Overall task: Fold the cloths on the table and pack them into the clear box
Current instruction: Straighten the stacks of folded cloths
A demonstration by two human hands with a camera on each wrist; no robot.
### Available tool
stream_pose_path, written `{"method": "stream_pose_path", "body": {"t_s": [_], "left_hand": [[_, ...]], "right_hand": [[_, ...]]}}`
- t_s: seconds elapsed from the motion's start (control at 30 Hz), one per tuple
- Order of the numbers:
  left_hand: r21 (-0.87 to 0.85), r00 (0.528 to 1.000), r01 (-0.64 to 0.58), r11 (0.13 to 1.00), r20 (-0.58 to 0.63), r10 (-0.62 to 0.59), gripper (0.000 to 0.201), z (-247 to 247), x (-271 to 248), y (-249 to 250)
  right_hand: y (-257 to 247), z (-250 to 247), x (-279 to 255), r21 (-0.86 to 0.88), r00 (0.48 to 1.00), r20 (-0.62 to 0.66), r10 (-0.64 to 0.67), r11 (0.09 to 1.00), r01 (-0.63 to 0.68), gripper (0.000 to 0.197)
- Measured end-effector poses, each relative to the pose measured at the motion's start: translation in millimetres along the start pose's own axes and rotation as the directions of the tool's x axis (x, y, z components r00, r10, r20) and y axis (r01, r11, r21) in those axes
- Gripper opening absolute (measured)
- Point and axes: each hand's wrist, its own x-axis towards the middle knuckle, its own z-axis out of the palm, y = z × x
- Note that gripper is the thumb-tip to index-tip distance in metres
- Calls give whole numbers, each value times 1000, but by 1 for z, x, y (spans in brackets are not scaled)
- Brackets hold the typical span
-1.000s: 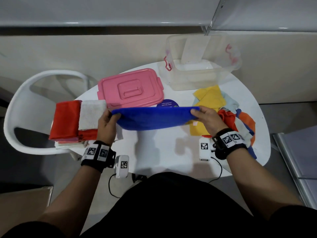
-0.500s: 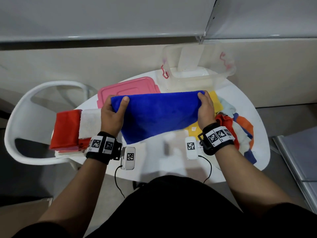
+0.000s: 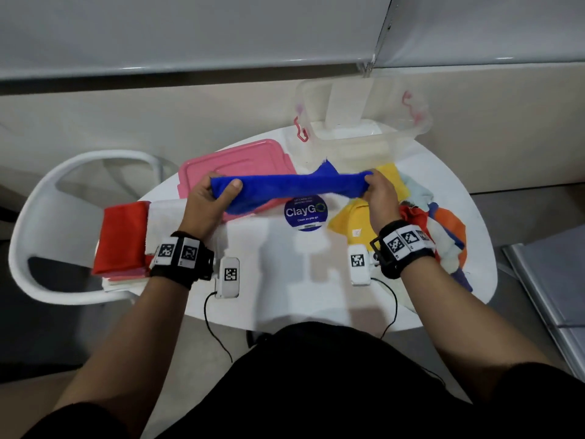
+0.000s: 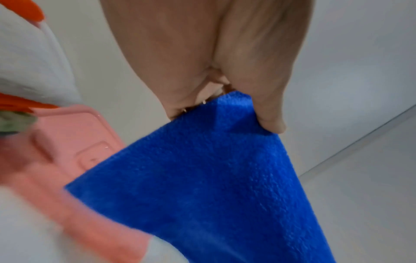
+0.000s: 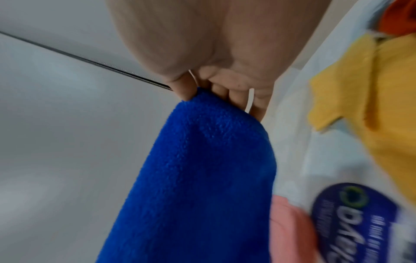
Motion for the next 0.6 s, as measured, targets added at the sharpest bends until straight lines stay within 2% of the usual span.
{"method": "stream_pose_path", "body": {"t_s": [0.07, 0.1, 0.17, 0.23, 0.3, 0.37, 0.53, 0.6], "left_hand": [[133, 996, 29, 991, 80, -40, 16, -1, -16, -23], [195, 991, 38, 980, 121, -62, 16, 1, -27, -38], [338, 967, 60, 939, 212, -138, 19, -1, -53, -75], [526, 930, 92, 846, 259, -263, 25, -8, -82, -114], [653, 878, 163, 739, 246, -410, 28, -16, -108, -145], [693, 853, 212, 689, 212, -476, 30, -21, -124, -158], [660, 901, 250, 708, 109, -420, 29, -17, -119, -146], [604, 918, 295, 741, 35, -394, 31, -14, -109, -139]], "right_hand": [[28, -10, -11, -269, 1000, 29, -7, 963, 15, 22], [47, -16, -15, -444, 997, 77, 4, 895, 30, 27], [90, -27, -26, -715, 970, 180, 165, 699, 14, 27], [125, -36, -43, -834, 906, 231, 355, 552, -4, 23], [139, -43, -63, -826, 875, 188, 446, 554, -105, 28], [143, -46, -74, -798, 880, 176, 441, 587, -135, 32], [131, -37, -63, -804, 877, 205, 435, 585, -102, 30], [130, -30, -54, -768, 892, 181, 415, 626, -136, 26]]}}
